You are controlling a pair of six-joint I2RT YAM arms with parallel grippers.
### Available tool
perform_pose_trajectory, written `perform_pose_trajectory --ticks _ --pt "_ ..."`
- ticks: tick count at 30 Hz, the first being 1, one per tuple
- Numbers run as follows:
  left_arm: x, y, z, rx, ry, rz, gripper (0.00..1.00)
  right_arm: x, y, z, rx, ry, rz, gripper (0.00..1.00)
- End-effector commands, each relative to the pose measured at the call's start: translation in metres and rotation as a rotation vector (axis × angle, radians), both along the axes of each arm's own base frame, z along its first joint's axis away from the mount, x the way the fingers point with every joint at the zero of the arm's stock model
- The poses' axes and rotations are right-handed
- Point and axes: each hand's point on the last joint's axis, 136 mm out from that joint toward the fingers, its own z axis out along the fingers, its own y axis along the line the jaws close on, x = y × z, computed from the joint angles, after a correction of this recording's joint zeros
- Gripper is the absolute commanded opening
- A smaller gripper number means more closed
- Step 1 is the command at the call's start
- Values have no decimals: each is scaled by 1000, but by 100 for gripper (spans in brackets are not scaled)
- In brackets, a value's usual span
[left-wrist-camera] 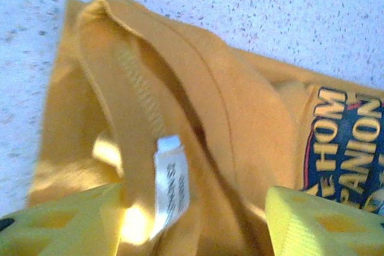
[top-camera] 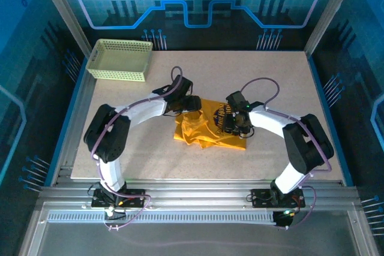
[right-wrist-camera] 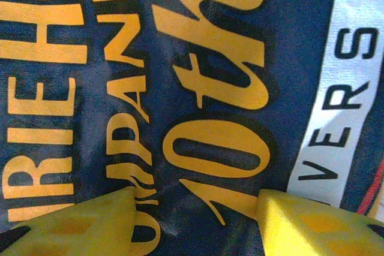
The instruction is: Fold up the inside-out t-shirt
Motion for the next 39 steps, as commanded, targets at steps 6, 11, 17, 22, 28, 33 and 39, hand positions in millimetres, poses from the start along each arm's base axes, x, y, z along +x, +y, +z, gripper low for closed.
perform_pose_trajectory --ticks 6,11,17,22,28,33,39 --pt "-80 21 -5 -33 60 -84 71 -4 -17 30 -14 -26 -28 61" --pt "-94 -2 -14 -112 86 -131 64 -17 -32 15 42 28 -94 62" --pt "-88 -10 -20 -123 82 -124 34 -34 -39 -5 165 83 -162 60" --pt "-85 -7 -19 -96 63 -125 14 -40 -39 -14 170 120 -165 59" --pt "-80 -1 4 -59 -28 -152 3 -38 -41 -7 110 100 -153 28" --pt "-74 11 35 29 -160 -210 3 -28 -46 25 -41 23 -99 1" --pt "-63 52 57 215 -305 -127 1 -11 -59 79 -261 -85 -65 0"
